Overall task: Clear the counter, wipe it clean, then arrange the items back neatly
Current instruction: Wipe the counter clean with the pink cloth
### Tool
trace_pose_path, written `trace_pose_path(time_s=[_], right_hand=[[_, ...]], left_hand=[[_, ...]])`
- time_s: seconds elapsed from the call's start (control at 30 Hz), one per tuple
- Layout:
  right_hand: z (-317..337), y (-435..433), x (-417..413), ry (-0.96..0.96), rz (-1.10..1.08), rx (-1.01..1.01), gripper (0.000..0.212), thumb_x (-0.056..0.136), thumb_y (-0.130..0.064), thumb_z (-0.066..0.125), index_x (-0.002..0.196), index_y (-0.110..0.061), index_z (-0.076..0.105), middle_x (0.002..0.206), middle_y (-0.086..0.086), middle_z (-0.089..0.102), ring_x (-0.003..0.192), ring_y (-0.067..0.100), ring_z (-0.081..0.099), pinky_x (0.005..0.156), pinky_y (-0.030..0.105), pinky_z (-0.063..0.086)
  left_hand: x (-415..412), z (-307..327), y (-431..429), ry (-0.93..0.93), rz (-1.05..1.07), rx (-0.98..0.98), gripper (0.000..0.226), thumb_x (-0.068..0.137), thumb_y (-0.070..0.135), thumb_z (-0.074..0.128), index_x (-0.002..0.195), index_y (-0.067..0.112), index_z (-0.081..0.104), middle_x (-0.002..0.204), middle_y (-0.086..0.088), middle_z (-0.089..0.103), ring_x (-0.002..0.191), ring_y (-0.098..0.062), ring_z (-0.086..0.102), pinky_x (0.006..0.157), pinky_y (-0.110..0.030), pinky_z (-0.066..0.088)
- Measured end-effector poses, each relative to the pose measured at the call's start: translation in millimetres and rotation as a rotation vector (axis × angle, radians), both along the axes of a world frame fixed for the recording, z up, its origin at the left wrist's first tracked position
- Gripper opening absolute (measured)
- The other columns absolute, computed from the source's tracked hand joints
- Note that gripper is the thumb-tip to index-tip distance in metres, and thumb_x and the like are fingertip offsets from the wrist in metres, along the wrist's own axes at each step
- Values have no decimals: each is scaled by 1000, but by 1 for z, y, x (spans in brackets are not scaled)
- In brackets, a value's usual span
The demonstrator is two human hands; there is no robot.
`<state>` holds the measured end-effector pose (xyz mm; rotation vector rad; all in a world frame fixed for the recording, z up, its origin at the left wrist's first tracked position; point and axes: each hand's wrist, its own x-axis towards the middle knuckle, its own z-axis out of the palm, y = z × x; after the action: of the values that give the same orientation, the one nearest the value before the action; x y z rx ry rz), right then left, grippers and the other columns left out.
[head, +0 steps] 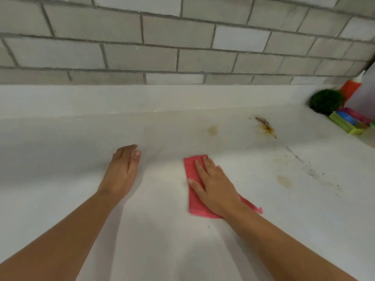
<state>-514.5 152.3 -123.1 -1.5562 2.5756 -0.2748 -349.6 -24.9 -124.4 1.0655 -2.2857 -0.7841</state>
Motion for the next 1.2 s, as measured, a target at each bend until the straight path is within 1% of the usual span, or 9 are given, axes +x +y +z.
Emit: trace_pose_path(time_s=[0.1,0.3,0.47,0.63,0.77,0.83,0.93,1.03,1.2], right_hand=[[-10,-32,-74,133,-254,13,71,95,-52,15,147,-3,19,153,21,19,143,30,17,116,40,17],[-6,-101,-158,57,-445,20,68,98,-48,20,147,-1,15,154,23,15,144,34,12,117,45,11],[-2,-116,-158,60,-329,79,66,98,-48,19,149,-5,14,156,17,12,145,30,7,117,43,10],[-2,-87,-39,83,88,43,74,93,-59,13,149,-10,16,157,13,11,146,23,6,117,33,7],[4,-26,28,-38,332,-8,88,75,-63,-8,150,-20,9,157,-2,-3,145,10,-6,112,23,-10],[3,-23,10,-37,362,-39,80,82,-58,-8,148,-22,19,156,-5,8,143,6,5,115,28,3],[-2,-56,-53,155,201,-116,53,99,-32,17,138,-8,43,142,14,45,132,28,43,98,49,43],[-4,-98,-130,72,-165,-6,49,101,-24,22,147,-8,22,156,13,18,145,25,15,114,44,19],[-4,-182,-147,43,-420,-20,58,99,-36,24,147,-3,19,153,24,15,143,36,12,115,46,13]], left_hand=[[0,-3,-3,0,-10,-20,51,98,39,23,133,8,45,135,-15,46,128,-30,40,109,-37,28],[0,-6,-6,33,-9,-3,68,87,55,14,132,14,46,133,-8,47,128,-23,40,110,-34,29],[-2,-6,-4,15,-12,9,66,87,51,16,134,15,44,134,-7,46,129,-23,39,112,-35,27],[-1,-3,-2,17,-13,5,66,88,50,17,134,12,45,134,-10,46,128,-27,40,113,-41,26],[0,0,-2,65,28,51,51,99,42,25,132,9,46,134,-10,47,128,-23,41,106,-24,27],[0,2,0,112,68,89,46,99,33,27,131,8,48,134,-9,47,127,-21,42,101,-19,24],[2,4,0,207,119,140,45,99,33,27,131,8,48,133,-5,49,124,-15,44,99,-16,25],[1,4,-2,271,135,192,50,98,37,26,135,9,43,136,0,47,122,-6,41,99,-13,23],[-1,2,-3,303,124,215,60,91,45,23,140,13,37,143,3,41,128,-1,34,100,-6,18]])
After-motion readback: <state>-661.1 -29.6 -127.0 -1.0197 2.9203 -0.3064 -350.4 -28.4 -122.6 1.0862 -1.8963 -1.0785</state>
